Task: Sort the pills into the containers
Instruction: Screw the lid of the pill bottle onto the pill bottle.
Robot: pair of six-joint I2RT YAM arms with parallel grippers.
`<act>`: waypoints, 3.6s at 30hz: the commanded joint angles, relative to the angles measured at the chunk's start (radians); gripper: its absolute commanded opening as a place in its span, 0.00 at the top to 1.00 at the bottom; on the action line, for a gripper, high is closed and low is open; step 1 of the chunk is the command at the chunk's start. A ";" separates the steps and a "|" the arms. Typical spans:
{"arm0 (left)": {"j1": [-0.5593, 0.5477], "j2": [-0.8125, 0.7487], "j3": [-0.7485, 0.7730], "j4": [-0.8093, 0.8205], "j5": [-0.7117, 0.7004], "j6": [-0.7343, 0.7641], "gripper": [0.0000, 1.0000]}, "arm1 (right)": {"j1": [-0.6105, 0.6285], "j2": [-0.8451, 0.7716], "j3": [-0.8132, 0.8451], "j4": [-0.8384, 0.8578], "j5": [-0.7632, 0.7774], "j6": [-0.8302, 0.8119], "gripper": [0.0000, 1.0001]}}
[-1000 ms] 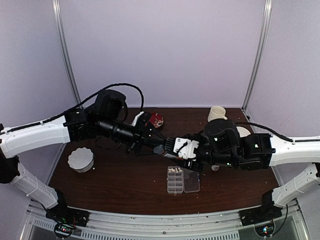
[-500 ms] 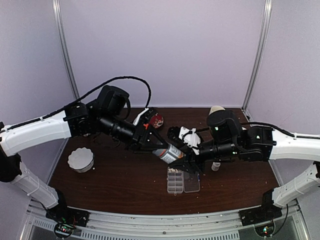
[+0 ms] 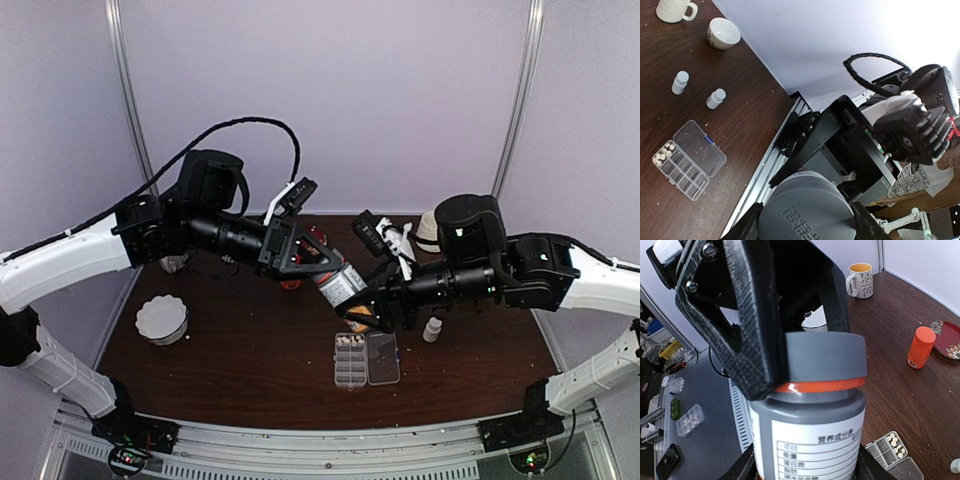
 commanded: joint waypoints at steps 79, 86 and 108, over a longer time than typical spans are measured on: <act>-0.100 -0.013 -0.074 0.036 -0.267 -0.111 1.00 | -0.084 -0.141 -0.199 0.426 0.279 -0.130 1.00; -0.120 -0.005 -0.081 0.065 -0.291 -0.135 1.00 | -0.071 -0.130 -0.189 0.428 0.327 -0.170 1.00; -0.122 -0.038 -0.175 0.139 -0.093 0.501 0.99 | -0.148 -0.181 -0.205 0.476 -0.235 -0.019 1.00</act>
